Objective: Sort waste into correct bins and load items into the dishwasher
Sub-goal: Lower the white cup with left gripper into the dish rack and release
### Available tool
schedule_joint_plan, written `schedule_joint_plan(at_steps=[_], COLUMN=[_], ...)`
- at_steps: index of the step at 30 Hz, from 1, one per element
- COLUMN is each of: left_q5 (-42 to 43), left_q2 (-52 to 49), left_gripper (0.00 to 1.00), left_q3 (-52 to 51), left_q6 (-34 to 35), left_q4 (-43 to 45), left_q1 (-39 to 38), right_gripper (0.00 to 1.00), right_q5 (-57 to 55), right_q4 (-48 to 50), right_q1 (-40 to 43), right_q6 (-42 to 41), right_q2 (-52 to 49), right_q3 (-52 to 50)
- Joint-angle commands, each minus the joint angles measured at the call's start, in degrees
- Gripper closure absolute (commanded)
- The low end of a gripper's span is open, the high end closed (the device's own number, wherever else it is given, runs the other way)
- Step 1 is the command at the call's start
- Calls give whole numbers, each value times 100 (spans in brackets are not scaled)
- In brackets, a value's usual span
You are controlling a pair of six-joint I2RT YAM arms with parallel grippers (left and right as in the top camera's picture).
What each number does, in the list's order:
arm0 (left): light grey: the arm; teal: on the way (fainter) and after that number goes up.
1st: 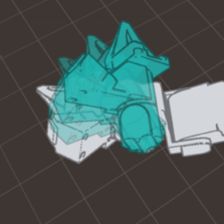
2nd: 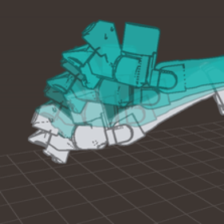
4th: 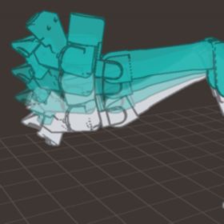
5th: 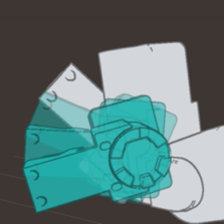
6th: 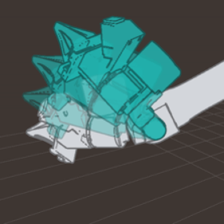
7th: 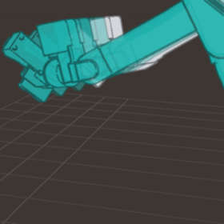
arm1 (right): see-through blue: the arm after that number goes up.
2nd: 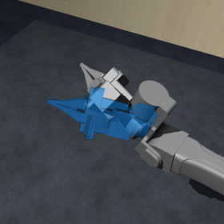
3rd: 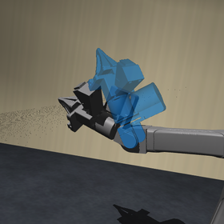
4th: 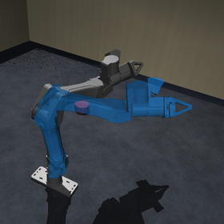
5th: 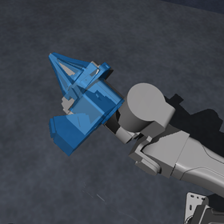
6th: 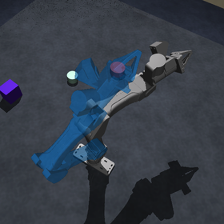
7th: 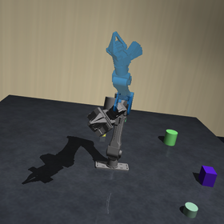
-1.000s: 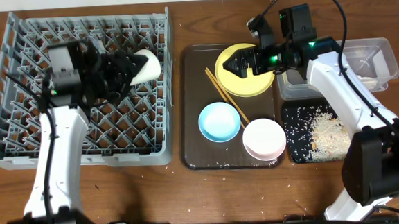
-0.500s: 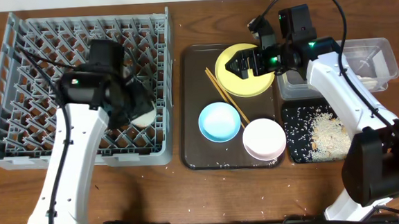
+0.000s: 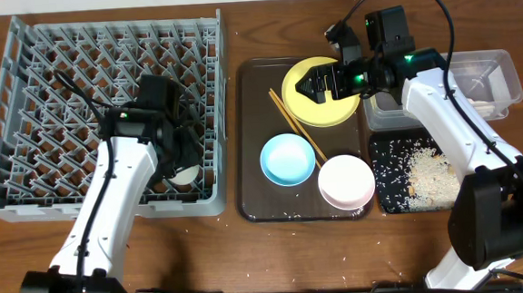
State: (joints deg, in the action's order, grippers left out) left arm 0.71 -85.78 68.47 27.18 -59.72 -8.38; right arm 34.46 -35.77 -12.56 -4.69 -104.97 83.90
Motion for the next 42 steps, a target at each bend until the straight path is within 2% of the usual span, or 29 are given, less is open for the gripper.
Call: schedule_joint_plan(at_steps=[1, 18, 20, 25, 30, 34, 42], left_q5=[13, -13, -13, -9, -7, -9, -7], left_q2=[-33, -323, -424, -476, -459, -431, -232], left_gripper=[72, 66, 61, 37, 27, 21, 19], left_q3=[-155, -282, -284, -271, -76, 221, 533], left_q6=[52, 55, 55, 55, 52, 44, 31], left_q4=[61, 68, 79, 162, 116, -11, -109], left_q1=[-74, -398, -396, -396, -391, -391, -391], right_gripper=[1, 1, 1, 1, 1, 1, 1], right_q5=[9, 13, 13, 11, 11, 11, 11], right_q4=[-7, -101, -96, -96, -87, -90, -87], right_q1=[-24, -24, -24, -24, -24, -24, -24], right_q6=[114, 111, 114, 114, 114, 114, 114], right_q2=[140, 140, 140, 140, 140, 140, 151], right_q3=[35, 35, 35, 35, 35, 35, 37])
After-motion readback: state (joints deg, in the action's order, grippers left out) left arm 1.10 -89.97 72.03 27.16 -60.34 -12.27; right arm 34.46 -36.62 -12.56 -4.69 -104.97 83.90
